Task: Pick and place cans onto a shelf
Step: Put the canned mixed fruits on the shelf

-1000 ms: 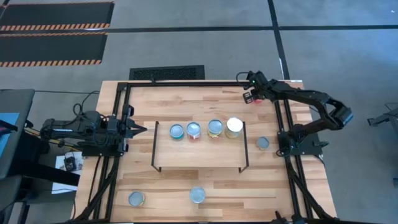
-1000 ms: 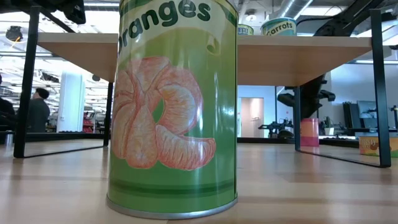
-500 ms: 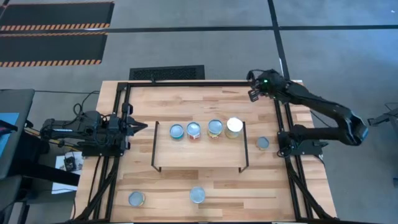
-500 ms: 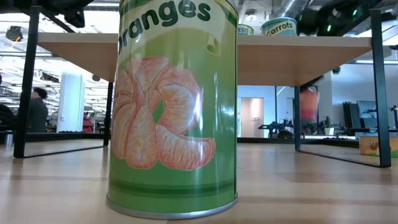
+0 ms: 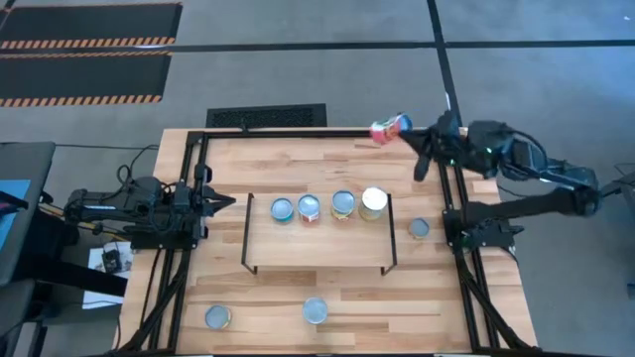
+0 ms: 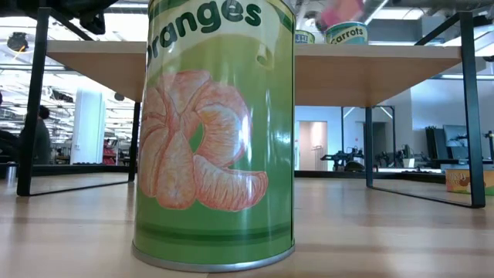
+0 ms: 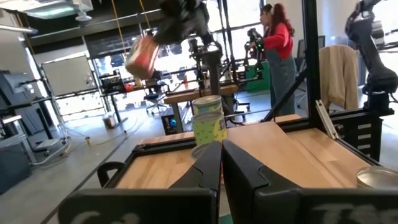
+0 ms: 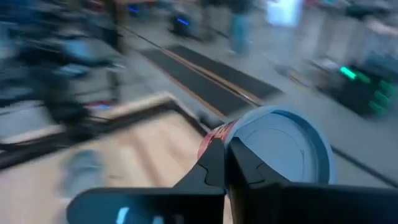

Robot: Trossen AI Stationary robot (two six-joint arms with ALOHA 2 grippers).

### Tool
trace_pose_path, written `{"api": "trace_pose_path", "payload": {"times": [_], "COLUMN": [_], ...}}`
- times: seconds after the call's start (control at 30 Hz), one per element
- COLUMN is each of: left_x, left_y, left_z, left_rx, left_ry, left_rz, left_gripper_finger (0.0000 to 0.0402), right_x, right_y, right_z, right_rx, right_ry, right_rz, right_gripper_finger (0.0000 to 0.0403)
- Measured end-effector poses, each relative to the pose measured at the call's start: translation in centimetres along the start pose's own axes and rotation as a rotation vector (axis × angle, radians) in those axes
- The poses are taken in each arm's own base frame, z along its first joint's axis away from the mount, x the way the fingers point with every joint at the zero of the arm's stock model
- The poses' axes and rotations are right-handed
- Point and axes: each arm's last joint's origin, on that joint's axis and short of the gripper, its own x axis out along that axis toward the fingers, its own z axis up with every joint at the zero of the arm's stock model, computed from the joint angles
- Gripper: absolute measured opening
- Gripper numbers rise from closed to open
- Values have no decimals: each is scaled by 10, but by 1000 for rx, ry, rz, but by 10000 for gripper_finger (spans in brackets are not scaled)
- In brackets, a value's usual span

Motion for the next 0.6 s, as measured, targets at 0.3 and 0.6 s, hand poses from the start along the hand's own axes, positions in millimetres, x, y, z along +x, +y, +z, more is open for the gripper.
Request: {"api": "trace_pose_path", "payload": {"times": [0.3, 0.6], "left_x": [0, 0], "left_y": [0, 0], "left_z": [0, 0], "left_rx": [11, 11], "left_ry": [3, 4], "left_rz": [15, 14], "left_gripper_finger": [4, 4], "right_x": [0, 13], "right_y": [93, 178], "right_z": [25, 26], "right_rx": [-207, -372], "right_ry": [38, 288], "right_rz": [306, 403], "right_gripper_finger": [9, 9]}}
